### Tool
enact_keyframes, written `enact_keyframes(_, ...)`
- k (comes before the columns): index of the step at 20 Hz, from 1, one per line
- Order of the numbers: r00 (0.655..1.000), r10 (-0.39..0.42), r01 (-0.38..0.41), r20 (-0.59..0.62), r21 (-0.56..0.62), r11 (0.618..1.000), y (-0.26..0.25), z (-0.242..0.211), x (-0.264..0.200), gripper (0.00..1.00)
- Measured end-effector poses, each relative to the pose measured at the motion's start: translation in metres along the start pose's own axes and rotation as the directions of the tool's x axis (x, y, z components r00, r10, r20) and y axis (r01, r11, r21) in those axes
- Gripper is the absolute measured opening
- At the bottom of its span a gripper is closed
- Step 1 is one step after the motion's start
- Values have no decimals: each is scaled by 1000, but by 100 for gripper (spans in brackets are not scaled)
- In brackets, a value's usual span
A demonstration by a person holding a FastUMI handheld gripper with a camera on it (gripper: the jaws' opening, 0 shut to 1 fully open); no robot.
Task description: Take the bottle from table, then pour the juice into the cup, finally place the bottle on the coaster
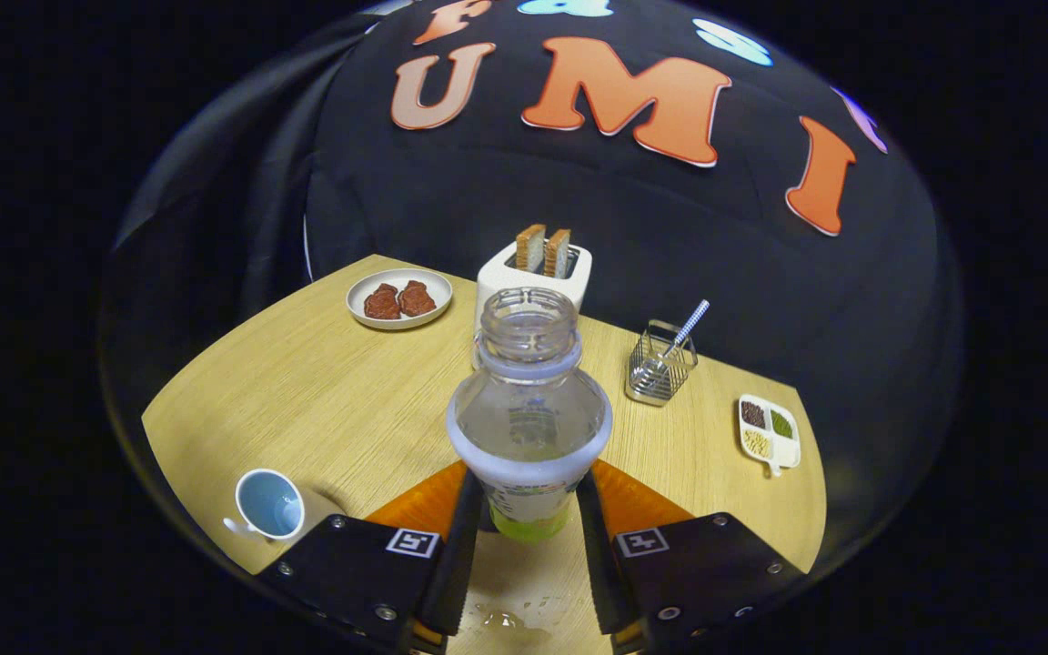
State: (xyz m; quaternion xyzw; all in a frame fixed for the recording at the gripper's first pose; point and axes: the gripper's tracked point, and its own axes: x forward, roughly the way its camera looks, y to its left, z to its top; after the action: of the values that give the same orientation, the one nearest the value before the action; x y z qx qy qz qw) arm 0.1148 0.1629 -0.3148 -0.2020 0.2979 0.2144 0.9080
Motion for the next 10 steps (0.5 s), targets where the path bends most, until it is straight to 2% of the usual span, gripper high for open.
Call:
enact_keyframes(5, 1000, 14, -13, -22, 81, 997, 1, -17, 28, 56)
enact_keyframes(10, 1000, 29, -30, 7, 139, 990, 8, -10, 49, 56)
